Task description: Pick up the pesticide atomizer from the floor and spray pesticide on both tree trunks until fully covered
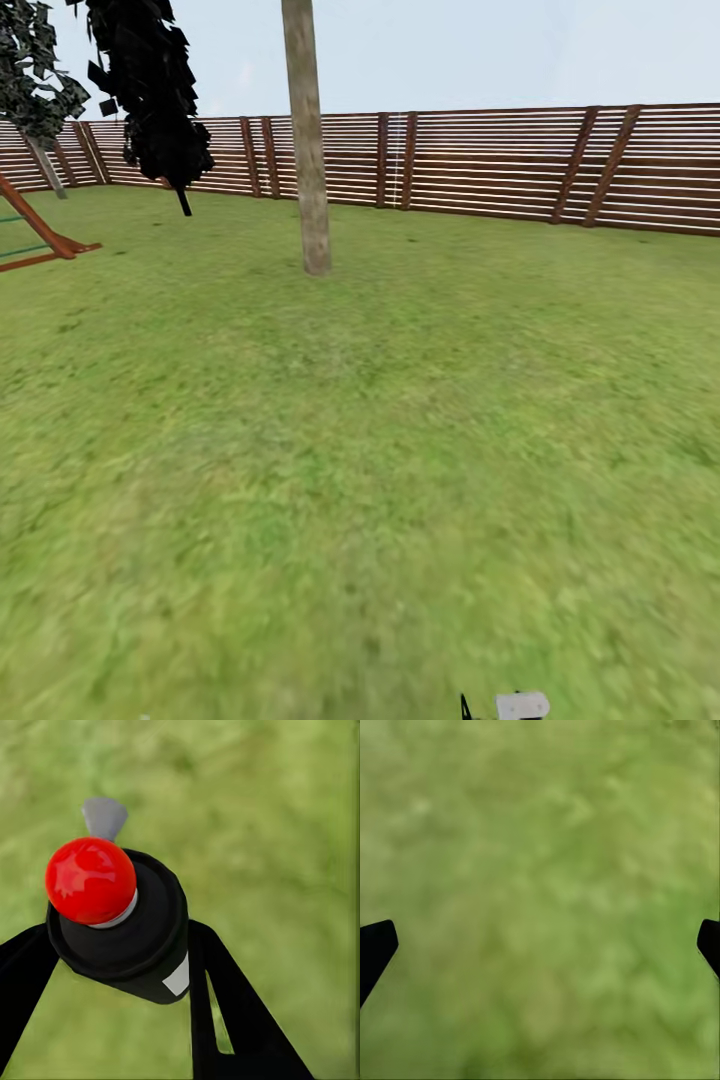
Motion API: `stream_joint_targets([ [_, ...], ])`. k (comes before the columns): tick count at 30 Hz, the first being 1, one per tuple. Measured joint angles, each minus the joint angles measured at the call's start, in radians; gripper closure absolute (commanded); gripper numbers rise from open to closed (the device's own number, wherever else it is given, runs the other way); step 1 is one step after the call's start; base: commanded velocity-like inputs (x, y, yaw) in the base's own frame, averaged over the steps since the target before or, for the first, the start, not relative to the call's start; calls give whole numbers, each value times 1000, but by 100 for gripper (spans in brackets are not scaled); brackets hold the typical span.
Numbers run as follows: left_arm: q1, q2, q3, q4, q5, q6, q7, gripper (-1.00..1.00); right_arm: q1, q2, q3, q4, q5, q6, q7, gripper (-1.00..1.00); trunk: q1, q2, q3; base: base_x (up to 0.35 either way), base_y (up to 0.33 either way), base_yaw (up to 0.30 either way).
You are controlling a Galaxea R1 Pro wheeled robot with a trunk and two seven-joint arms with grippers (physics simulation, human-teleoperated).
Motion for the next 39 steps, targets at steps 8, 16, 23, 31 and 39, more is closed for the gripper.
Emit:
stream_joint_targets([
  [8, 0, 0, 0, 0, -1, 0, 0, 100, 0, 0, 0, 0, 0, 0, 0, -100, 0, 0, 0, 339, 0, 0],
  [16, 0, 0, 0, 0, -1, 0, 0, 100, 0, 0, 0, 0, 0, 0, 0, -100, 0, 0, 0, 338, 0, 0],
  [23, 0, 0, 0, 0, -1, 1, 0, 100, 0, 0, -1, 0, 0, 0, 0, -100, 0, 0, 0, 338, 0, 0],
  [31, 0, 0, 0, 0, -1, 2, 0, 100, 0, 18, 2, -1, -1, 0, 0, -100, 0, 0, 0, 338, 0, 0],
  [39, 0, 0, 0, 1, -1, 2, 0, 100, 0, 7, -9, -12, -3, -3, -4, -100, 0, 0, 0, 339, 0, 0],
])
